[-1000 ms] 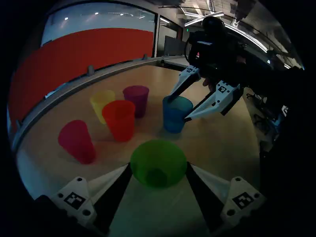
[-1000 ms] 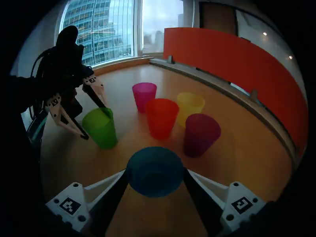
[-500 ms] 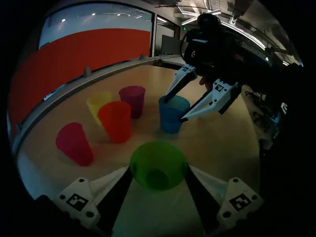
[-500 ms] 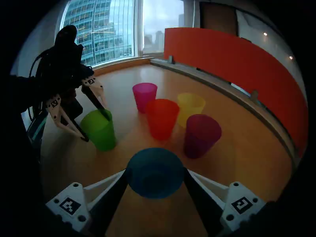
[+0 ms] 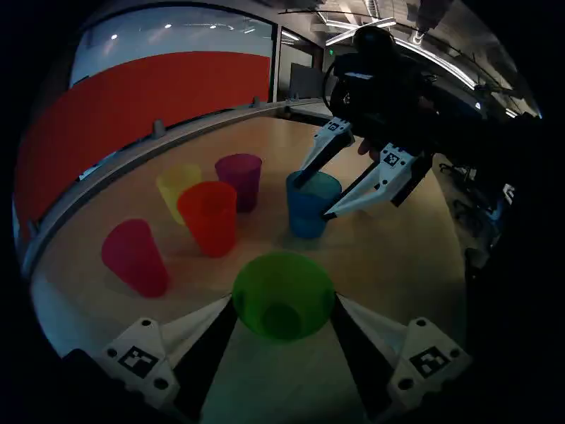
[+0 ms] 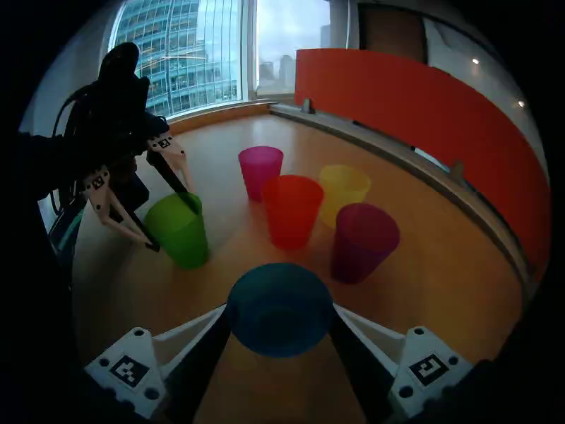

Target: Pour water

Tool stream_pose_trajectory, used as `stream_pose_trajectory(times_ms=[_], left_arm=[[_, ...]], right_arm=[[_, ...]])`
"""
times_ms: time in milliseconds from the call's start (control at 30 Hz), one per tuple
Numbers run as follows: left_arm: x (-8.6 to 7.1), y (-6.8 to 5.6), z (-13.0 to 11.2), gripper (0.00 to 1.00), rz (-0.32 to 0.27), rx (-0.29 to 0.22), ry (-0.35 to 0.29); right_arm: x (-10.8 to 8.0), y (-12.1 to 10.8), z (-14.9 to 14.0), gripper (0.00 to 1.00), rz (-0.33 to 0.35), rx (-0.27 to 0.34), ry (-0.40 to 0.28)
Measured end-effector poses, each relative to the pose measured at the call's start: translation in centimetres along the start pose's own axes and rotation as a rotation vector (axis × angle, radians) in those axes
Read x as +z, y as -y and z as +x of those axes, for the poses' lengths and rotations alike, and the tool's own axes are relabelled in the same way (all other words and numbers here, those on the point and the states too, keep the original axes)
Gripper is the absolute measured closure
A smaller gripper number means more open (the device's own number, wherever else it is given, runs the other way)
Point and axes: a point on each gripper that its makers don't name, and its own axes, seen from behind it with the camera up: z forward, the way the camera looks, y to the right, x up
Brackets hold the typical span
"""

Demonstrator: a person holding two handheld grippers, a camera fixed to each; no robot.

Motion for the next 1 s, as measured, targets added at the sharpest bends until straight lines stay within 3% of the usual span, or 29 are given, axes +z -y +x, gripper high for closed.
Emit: stream_pose_trajectory(times_ms=[467,1000], left_arm=[[-0.8,0.2,1.0,0.13,0.013,-0.004,-0.030],[-3.7,1.5,4.6,0.13,0.079,-0.001,-0.129]], right_arm=[[-0.6,0.0,0.3,0.08,-0.013,0.000,-0.007],[-3.5,-0.7,4.5,0.08,-0.058,0.016,-0.120]])
